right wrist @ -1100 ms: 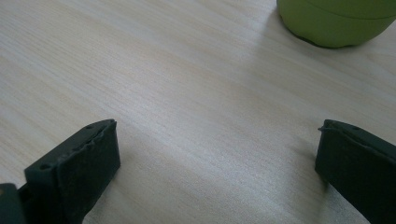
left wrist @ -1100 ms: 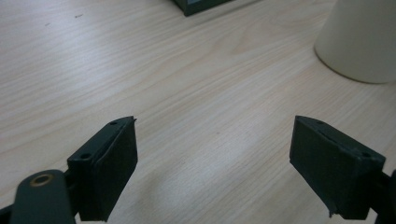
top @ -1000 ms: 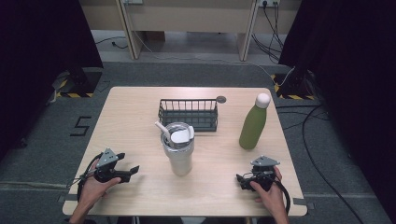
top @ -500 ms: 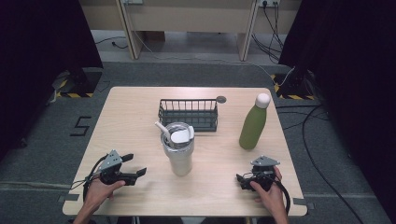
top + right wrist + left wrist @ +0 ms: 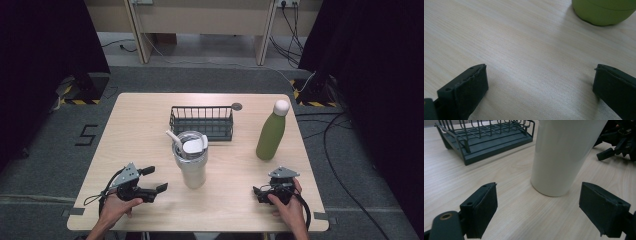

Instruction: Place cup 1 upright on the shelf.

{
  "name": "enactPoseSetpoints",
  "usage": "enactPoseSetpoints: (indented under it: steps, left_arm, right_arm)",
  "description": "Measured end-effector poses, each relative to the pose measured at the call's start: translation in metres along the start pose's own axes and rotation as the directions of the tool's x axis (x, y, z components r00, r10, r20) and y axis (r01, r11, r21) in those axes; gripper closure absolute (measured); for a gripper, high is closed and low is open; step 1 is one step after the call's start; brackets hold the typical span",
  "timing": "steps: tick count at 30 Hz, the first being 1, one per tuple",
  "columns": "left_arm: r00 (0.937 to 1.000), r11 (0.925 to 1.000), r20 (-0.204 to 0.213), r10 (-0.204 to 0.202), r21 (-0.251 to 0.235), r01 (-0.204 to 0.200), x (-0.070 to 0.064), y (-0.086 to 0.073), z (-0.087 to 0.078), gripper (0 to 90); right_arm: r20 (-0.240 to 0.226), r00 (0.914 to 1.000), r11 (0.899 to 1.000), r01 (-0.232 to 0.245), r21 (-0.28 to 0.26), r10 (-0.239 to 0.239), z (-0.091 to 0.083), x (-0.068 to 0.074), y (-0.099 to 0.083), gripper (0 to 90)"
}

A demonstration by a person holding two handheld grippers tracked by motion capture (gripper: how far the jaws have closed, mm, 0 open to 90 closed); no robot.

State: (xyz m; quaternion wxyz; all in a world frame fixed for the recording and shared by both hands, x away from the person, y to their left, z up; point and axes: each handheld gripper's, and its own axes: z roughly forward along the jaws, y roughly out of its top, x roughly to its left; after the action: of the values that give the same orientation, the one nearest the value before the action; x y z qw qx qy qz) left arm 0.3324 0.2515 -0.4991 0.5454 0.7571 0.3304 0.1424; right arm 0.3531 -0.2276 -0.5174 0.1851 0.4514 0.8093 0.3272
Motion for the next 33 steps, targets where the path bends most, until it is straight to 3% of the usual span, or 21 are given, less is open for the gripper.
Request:
enactPoseSetpoints:
  steps: [5, 11, 22, 33]
  left_arm:
    - [0.9998, 0.9999, 0.022, 0.0, -0.012, 0.0, -0.004, 0.002, 0.006, 15.0]
    - [0.9983, 0.9986, 0.045, 0.038, -0.038, -0.036, -0.01, 0.006, 0.015, 14.9]
    - [0.9969, 0.9973, 0.07, 0.034, -0.067, -0.029, -0.016, 0.01, 0.026, 14.9]
    - [0.9933, 0.9946, 0.095, 0.067, -0.086, -0.058, -0.024, 0.017, 0.044, 14.9]
  right_arm:
    - [0.0, 1.0, 1.0, 0.0, 0.0, 0.0, 0.0, 0.0, 0.0, 0.3]
    - [0.0, 1.0, 1.0, 0.0, 0.0, 0.0, 0.0, 0.0, 0.0, 0.3]
    - [0.0, 1.0, 1.0, 0.0, 0.0, 0.0, 0.0, 0.0, 0.0, 0.3]
    - [-0.001, 1.0, 1.0, 0.0, 0.0, 0.0, 0.0, 0.0, 0.0, 0.3]
